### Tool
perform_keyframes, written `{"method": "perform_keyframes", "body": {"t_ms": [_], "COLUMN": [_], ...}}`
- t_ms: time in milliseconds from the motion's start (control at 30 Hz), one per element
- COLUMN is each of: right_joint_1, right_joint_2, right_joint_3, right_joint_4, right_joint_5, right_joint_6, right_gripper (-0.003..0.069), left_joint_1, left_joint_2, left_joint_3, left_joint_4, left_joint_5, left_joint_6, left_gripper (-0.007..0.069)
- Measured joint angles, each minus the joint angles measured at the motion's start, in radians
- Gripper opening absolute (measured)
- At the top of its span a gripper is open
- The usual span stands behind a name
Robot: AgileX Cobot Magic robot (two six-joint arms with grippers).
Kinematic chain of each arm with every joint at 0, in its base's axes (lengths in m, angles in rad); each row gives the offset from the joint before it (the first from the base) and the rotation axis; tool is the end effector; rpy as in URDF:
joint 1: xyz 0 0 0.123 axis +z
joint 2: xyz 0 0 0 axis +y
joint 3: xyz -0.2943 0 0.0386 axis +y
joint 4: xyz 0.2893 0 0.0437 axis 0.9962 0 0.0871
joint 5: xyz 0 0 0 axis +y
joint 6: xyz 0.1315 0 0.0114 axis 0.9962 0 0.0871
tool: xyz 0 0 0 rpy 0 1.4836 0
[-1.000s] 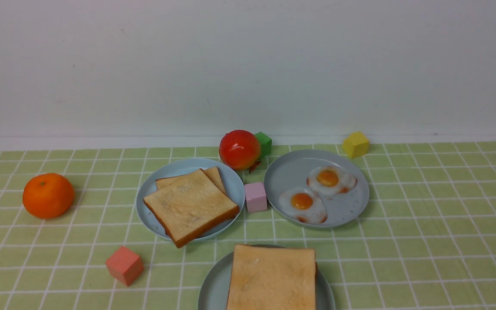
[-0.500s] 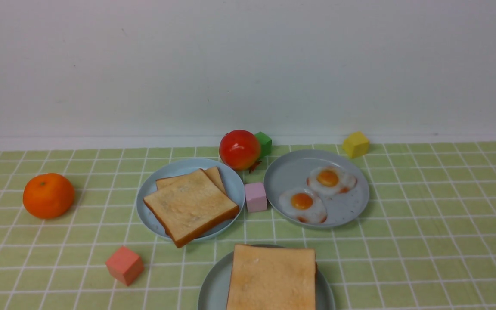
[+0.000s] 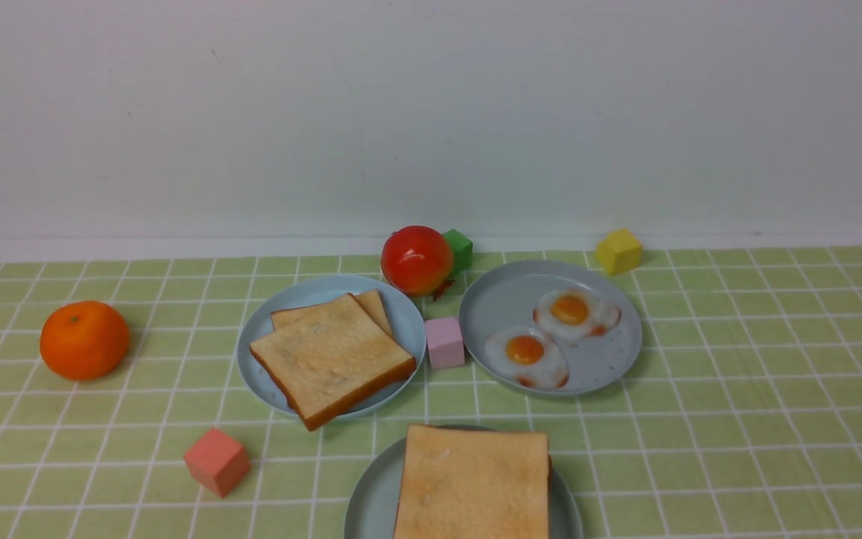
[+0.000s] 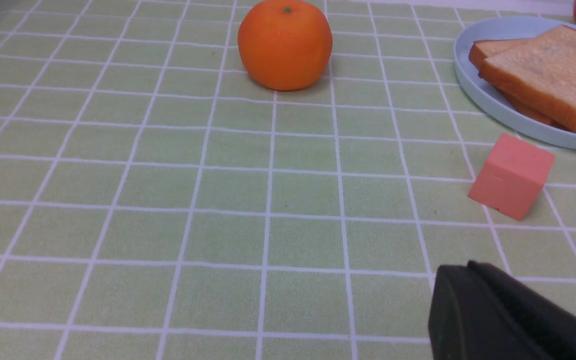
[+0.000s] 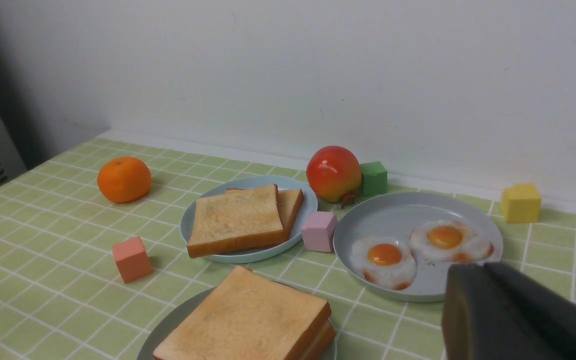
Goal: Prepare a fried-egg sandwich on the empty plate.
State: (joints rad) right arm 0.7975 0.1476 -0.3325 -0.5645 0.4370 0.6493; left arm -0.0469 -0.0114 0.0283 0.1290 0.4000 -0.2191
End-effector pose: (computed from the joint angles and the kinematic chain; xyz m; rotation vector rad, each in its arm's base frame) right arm 0.1044 0.0641 0.2872 -0.3894 1.6518 0.5062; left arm 0.1203 0.0010 0.1546 -0.0846 1.8955 -0.0525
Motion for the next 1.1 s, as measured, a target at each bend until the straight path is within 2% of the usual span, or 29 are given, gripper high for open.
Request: {"method": "perform_keyframes", "body": {"t_ms": [433, 500, 600, 667, 700, 733, 833, 867, 933, 1100], "right_joint_1": [-0.003, -0.035, -0.191, -0.242, -0.321, -0.368, -0.450, -0.506, -0.565, -0.630], "right_joint_2": [0.000, 0.000, 0.000, 0.000, 0.000, 0.000, -0.001, -0.013, -0.053, -0.148], "right_joint_3": [0.051, 0.051, 0.051, 0.052, 0.060, 0.067, 0.102, 0.136, 0.198, 0.338], "right_joint_4": [-0.032, -0.019, 0.097, 0.144, 0.239, 0.284, 0.395, 0.446, 0.495, 0.495], "right_joint_5": [0.007, 0.015, 0.027, 0.027, 0.021, 0.018, -0.020, -0.050, -0.074, -0.076], "right_joint_6": [0.000, -0.013, -0.109, -0.154, -0.251, -0.298, -0.412, -0.458, -0.487, -0.492], "right_gripper": [0.0054, 0.0057, 0.0064, 0.0067, 0.0069, 0.0069, 0.0071, 0.0074, 0.0079, 0.0084], "left_joint_1": [0.000, 0.000, 0.000, 0.000, 0.000, 0.000, 0.000, 0.000, 0.000, 0.000], "left_joint_2": [0.000, 0.000, 0.000, 0.000, 0.000, 0.000, 0.000, 0.000, 0.000, 0.000], "left_joint_3": [0.000, 0.000, 0.000, 0.000, 0.000, 0.000, 0.000, 0.000, 0.000, 0.000], "left_joint_4": [0.000, 0.000, 0.000, 0.000, 0.000, 0.000, 0.000, 0.000, 0.000, 0.000], "left_joint_5": [-0.001, -0.001, -0.001, -0.001, -0.001, -0.001, -0.001, -0.001, -0.001, -0.001], "left_joint_6": [0.000, 0.000, 0.002, 0.002, 0.002, 0.002, 0.003, 0.003, 0.003, 0.003], "left_gripper": [0.0006, 0.0008, 0.0013, 0.0015, 0.0017, 0.0017, 0.0018, 0.0018, 0.0018, 0.0018]}}
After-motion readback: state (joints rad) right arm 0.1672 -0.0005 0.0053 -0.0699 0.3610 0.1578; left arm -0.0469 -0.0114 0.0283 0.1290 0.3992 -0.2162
